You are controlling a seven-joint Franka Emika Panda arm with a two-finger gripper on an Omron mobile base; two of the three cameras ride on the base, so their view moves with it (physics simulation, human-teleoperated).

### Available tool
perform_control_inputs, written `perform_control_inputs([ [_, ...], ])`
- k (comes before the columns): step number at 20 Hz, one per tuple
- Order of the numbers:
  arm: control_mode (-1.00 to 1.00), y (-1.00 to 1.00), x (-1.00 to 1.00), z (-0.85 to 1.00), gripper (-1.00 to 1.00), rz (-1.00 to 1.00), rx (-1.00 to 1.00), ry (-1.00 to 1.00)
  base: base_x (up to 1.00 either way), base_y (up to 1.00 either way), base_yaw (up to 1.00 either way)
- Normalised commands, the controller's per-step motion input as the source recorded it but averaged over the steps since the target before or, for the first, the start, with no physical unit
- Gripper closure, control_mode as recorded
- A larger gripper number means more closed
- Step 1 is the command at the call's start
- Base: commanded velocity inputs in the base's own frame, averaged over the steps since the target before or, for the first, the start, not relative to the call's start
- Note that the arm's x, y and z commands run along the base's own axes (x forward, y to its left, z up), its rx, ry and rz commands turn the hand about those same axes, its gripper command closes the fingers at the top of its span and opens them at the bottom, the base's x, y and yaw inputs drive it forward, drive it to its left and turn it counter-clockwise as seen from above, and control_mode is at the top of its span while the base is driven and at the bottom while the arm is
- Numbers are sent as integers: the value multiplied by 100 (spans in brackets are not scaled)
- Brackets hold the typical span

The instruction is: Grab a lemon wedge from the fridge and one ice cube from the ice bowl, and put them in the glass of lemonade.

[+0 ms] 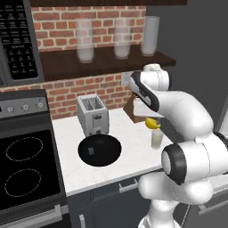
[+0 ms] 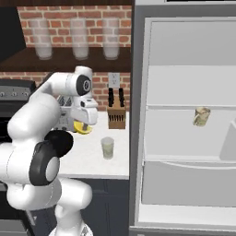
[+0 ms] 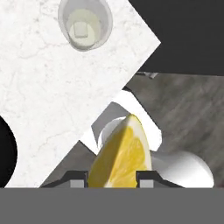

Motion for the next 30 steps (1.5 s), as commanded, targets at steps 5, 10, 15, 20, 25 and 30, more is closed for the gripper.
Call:
perform_control_inputs([
  [5,-100,0,-26,-11,100,-13,-20,-33,0,0,0],
  [10,-100,0,8,0,100,-5,-14,-24,0,0,0],
  [15,-100,-9,8,0,100,0,-2,-8,0,0,0],
  [20,-100,-23,0,0,100,1,0,2,0,0,0],
  [25,-100,-37,21,0,100,8,0,1,0,0,0],
  [30,-100,-26,52,-7,100,15,0,0,0,0,0],
])
